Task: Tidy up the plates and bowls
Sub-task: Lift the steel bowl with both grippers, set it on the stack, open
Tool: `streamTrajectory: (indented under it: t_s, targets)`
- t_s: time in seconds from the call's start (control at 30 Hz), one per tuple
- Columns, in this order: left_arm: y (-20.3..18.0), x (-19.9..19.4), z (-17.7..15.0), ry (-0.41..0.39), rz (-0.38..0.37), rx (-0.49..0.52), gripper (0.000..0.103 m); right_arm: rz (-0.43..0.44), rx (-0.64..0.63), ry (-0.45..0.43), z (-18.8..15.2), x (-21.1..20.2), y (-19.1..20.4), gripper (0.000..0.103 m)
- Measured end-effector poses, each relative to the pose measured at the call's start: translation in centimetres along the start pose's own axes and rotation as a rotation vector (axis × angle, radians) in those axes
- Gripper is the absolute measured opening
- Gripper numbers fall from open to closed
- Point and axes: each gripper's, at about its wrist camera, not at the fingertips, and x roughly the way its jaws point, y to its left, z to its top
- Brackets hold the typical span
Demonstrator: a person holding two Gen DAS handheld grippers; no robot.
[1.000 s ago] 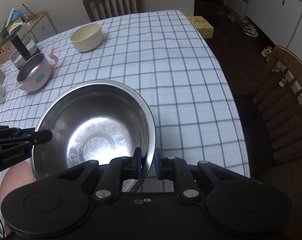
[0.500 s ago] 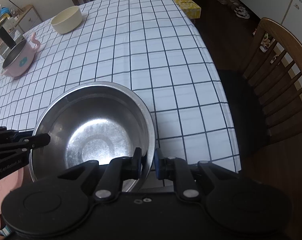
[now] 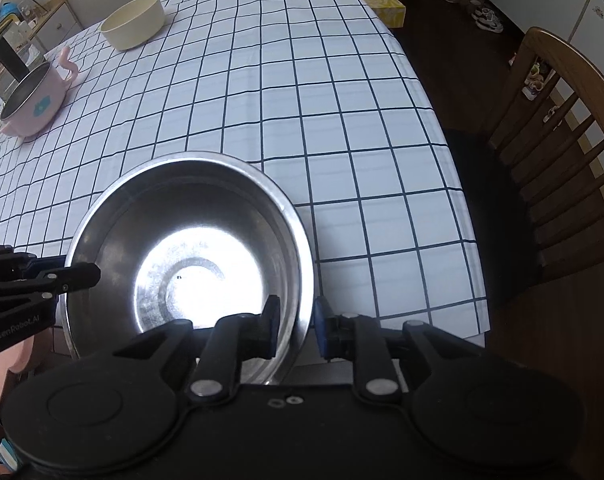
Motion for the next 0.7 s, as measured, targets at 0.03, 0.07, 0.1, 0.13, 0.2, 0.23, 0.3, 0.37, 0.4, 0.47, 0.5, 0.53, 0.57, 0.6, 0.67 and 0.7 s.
streamTrajectory:
  t_s: [0.03, 0.07, 0.1, 0.13, 0.2, 0.23, 0.3, 0.37, 0.4, 0.47, 0.5, 0.53, 0.57, 0.6, 0.67, 0.7]
  targets:
    - [0.0, 0.0, 0.0, 0.001, -0.002, 0.001, 0.015, 0.001, 0.000, -0.003, 0.0, -0.1, 0.0, 0.023]
    - [0.0, -0.1, 0.0, 0.002, -0.005, 0.001, 0.015, 0.001, 0.000, -0.008, 0.1, -0.3, 0.1, 0.024]
    - [0.1, -0.1, 0.0, 0.002, -0.008, 0.001, 0.015, 0.000, -0.002, -0.011, 0.1, -0.4, 0.2, 0.025]
    - [0.1, -0.1, -0.1, 0.002, -0.011, 0.001, 0.016, -0.003, -0.005, -0.014, 0.2, -0.5, 0.2, 0.025]
    - [0.1, -0.3, -0.2, -0.001, -0.013, 0.007, 0.016, -0.010, -0.006, -0.021, 0.2, -0.7, 0.3, 0.025]
    - [0.1, -0.4, -0.2, -0.002, -0.014, 0.011, 0.016, -0.012, -0.007, -0.025, 0.2, -0.8, 0.3, 0.025]
    - [0.0, -0.7, -0.2, -0.010, -0.006, 0.016, 0.016, -0.017, -0.011, -0.033, 0.2, -1.1, 0.4, 0.027]
    - [0.1, -1.1, -0.2, -0.025, -0.003, 0.022, 0.016, -0.019, -0.020, -0.046, 0.3, -1.7, 0.7, 0.030]
    - [0.1, -1.4, -0.2, -0.031, -0.003, 0.022, 0.016, -0.019, -0.025, -0.054, 0.3, -2.0, 0.8, 0.031]
    - [0.3, -1.8, -0.1, -0.041, -0.002, 0.022, 0.016, -0.018, -0.036, -0.070, 0.4, -2.6, 1.2, 0.034]
    - [0.4, -2.0, -0.1, -0.046, -0.001, 0.021, 0.016, -0.016, -0.041, -0.077, 0.5, -2.9, 1.4, 0.035]
    - [0.6, -2.3, -0.1, -0.051, -0.002, 0.020, 0.016, -0.016, -0.046, -0.083, 0.5, -3.1, 1.6, 0.037]
    - [0.7, -2.6, -0.1, -0.056, -0.005, 0.017, 0.016, -0.014, -0.050, -0.088, 0.6, -3.4, 1.8, 0.038]
    - [0.9, -2.9, -0.1, -0.060, -0.010, 0.012, 0.016, -0.012, -0.054, -0.093, 0.7, -3.7, 2.0, 0.039]
    - [1.3, -3.7, 0.0, -0.075, -0.020, 0.003, 0.016, -0.003, -0.060, -0.103, 0.8, -4.3, 2.4, 0.041]
    - [1.4, -4.1, 0.1, -0.085, -0.022, 0.000, 0.017, 0.002, -0.066, -0.108, 0.9, -4.6, 2.7, 0.042]
